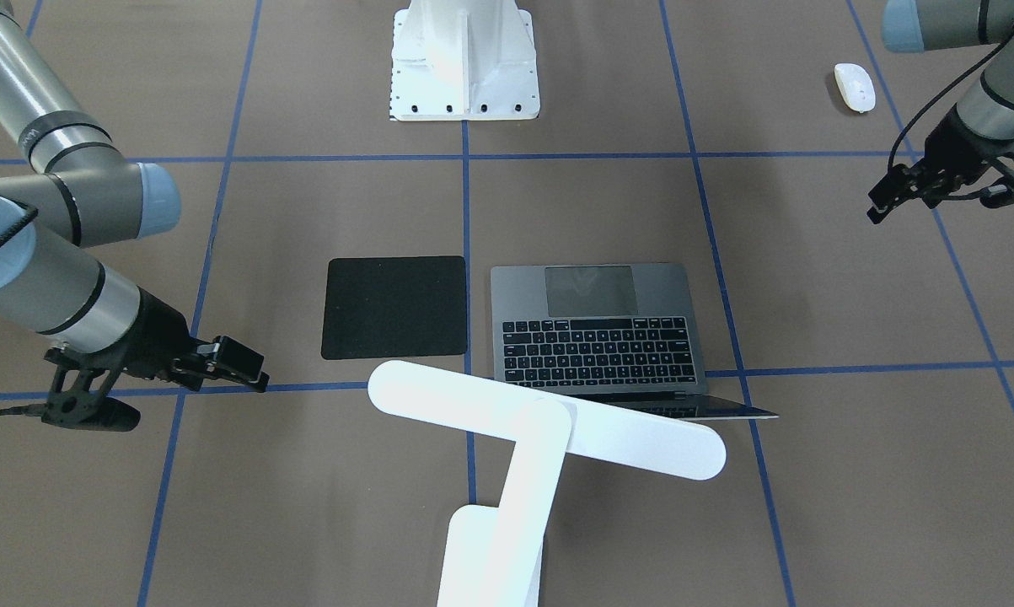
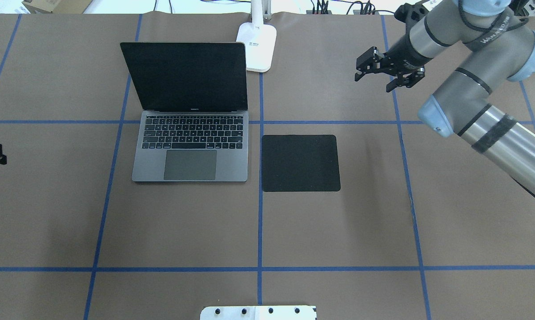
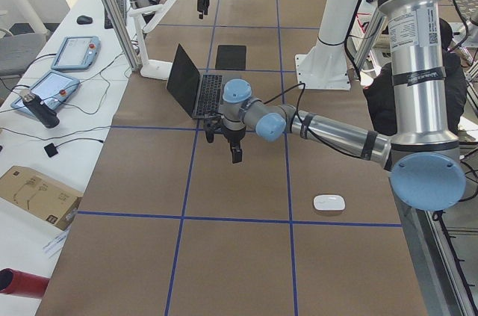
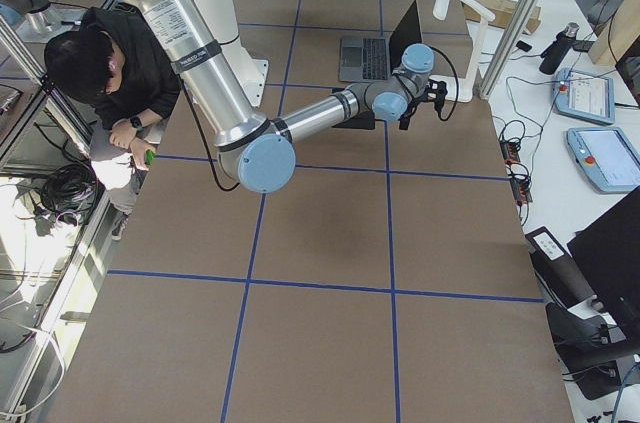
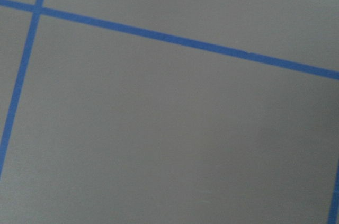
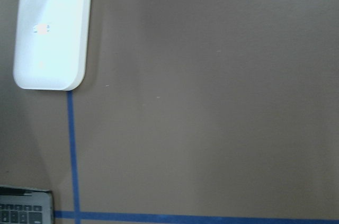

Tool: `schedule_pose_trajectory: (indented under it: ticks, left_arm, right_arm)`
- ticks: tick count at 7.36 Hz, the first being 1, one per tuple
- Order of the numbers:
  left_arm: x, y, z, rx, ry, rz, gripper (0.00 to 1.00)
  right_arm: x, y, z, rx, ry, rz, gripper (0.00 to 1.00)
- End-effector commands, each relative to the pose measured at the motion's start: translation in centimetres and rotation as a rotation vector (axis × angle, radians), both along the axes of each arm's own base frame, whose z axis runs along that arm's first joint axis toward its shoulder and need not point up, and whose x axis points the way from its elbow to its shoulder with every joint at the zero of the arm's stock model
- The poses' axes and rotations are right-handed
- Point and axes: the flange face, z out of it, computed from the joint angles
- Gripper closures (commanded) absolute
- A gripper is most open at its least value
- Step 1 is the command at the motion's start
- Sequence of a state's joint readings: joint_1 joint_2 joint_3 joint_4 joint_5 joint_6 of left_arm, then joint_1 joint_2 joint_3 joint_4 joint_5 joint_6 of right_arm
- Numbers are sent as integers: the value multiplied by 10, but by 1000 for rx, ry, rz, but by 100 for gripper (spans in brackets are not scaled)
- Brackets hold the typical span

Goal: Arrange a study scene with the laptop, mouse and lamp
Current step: 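Raise the right gripper away from the mouse pad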

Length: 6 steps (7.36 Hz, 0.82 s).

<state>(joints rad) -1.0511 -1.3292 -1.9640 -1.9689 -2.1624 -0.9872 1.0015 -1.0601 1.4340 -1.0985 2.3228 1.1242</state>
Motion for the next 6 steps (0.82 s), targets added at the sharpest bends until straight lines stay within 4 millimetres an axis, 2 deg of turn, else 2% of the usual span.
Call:
schedule_pose_trajectory:
  ticks: [1,2,3,6]
  left_arm:
    - [-37,76,35,30,96,-8,0]
    - [-49,102,39,19,153,-42,0]
    - [-53,130,52,16,134,-25,0]
    - [-62,203,81,-67,39,-24,0]
  right_arm:
    - [47,25,22,-16,77,-44,0]
    - [67,38,28,11,116,-74,0]
    - [76,48,32,13,127,-79,0]
    - [81,57,45,-1,140,-78,0]
